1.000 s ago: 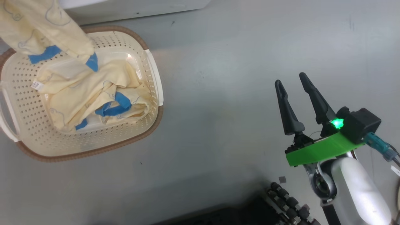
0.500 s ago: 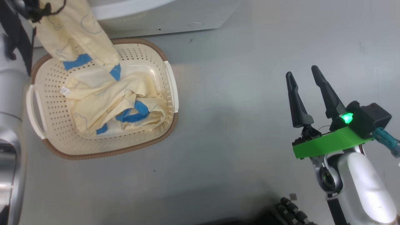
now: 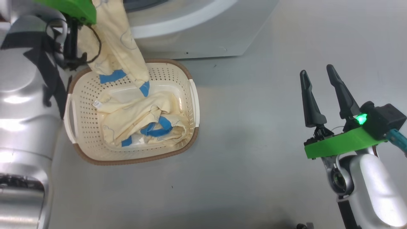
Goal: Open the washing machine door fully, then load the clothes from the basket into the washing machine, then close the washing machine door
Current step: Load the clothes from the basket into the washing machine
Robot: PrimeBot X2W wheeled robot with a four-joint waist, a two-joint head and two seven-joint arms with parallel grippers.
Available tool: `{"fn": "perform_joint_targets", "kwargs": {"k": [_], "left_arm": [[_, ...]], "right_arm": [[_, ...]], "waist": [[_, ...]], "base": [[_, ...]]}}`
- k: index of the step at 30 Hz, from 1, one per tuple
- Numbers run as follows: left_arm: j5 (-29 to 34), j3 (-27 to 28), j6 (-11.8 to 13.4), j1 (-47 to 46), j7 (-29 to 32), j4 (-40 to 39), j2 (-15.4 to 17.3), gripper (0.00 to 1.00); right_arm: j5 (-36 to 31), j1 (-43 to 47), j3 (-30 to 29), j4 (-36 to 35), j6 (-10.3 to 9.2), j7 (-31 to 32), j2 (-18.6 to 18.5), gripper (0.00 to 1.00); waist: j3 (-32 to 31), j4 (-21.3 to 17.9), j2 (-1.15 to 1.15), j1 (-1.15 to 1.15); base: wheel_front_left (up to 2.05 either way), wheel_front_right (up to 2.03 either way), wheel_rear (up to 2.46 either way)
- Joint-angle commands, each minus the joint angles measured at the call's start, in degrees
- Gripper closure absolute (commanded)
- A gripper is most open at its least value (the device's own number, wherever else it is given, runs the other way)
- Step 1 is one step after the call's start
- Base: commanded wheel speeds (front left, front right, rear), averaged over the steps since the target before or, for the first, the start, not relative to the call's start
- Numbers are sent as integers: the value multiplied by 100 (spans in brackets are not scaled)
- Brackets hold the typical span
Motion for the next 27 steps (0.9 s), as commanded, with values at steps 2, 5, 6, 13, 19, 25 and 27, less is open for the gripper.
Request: {"fn": "perform_joint_targets", "kwargs": {"k": [2,5,6,13,19,25,27], "left_arm": [[-25,212,45,167,-36,-423,189,0],[-8,297,102,637,-37,-861,234,0],[-19,342,116,802,-37,-1011,252,0],[-5,583,307,2097,-37,-2161,421,0],[31,717,547,3166,-35,-3110,607,0],[-84,971,842,4202,11,-3954,829,0],[-123,1017,905,4549,43,-4230,879,0]], "right_arm": [[-53,46,40,-202,20,-36,-55,0],[-88,133,-13,-252,20,-36,-54,0],[-97,170,-31,-266,20,-36,-57,0],[-169,490,-147,-417,20,-36,-90,0],[-178,790,-185,-490,20,-36,-139,0],[-168,975,-147,-524,20,-36,-146,0],[-179,1027,-128,-524,20,-36,-147,0]], "waist": [[-209,121,0,0],[-423,187,0,0],[-499,206,0,0],[-1006,323,0,0],[-1469,391,0,0],[-1871,376,0,0],[-1992,382,0,0]], "base": [[0,0,0],[0,0,0],[0,0,0],[0,0,0],[0,0,0],[0,0,0],[0,0,0]]}}
